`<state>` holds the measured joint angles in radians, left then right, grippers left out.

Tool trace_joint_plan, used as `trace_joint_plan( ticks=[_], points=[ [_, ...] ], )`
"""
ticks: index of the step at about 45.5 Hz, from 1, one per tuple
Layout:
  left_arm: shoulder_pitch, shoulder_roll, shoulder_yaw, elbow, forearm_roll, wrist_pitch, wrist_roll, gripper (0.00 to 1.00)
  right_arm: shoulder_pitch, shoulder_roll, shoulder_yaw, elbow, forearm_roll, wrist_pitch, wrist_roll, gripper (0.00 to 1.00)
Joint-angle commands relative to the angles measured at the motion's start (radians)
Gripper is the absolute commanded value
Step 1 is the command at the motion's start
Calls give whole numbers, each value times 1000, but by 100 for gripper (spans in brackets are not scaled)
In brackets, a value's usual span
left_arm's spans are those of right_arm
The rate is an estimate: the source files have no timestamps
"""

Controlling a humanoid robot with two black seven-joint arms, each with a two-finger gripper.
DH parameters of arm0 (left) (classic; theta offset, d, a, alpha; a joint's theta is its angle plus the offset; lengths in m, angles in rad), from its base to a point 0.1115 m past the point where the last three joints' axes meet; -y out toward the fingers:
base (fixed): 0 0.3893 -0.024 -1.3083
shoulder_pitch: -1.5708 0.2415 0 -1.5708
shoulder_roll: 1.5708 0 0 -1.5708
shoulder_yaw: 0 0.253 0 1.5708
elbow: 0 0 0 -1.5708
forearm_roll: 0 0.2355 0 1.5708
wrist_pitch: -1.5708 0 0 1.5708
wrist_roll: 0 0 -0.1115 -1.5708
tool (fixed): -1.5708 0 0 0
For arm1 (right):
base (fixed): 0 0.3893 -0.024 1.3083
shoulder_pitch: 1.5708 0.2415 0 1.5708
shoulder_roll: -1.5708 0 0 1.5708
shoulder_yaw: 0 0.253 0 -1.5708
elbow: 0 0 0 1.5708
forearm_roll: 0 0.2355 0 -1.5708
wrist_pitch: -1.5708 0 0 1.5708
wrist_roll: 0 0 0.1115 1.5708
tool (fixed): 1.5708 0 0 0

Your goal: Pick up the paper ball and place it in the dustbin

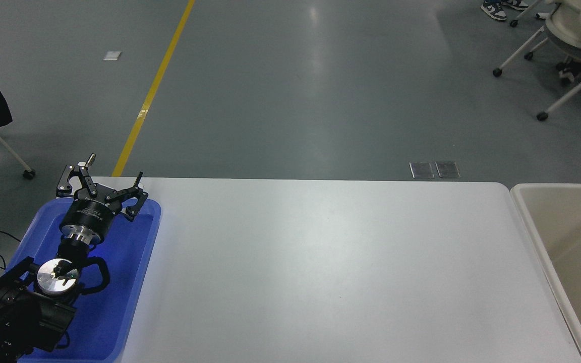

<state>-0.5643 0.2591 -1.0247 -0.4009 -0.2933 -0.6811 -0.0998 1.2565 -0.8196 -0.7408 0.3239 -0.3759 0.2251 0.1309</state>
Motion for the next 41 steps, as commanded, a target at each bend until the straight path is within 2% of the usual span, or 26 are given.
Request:
trace_joint_plan(
  ticks=[1, 9, 19, 29, 41],
  points=[
    [0, 0, 0, 1, -1, 0, 0, 100, -219, 8, 110, -57, 77, -151, -1, 0],
    [1, 0, 0, 1, 0, 0, 0, 100, -377, 39, 173, -60, 166, -254, -1, 0],
    [0, 0, 0, 1, -1, 0, 0, 100, -537, 112, 290, -74, 180, -354, -1, 0],
    [0, 0, 0, 1, 0, 0, 0, 100, -651, 180, 393, -115, 180, -368, 1, 0],
    [0, 0, 0, 1, -1, 0, 0, 100, -694, 260, 400, -163, 180, -380, 3, 0]
  ],
)
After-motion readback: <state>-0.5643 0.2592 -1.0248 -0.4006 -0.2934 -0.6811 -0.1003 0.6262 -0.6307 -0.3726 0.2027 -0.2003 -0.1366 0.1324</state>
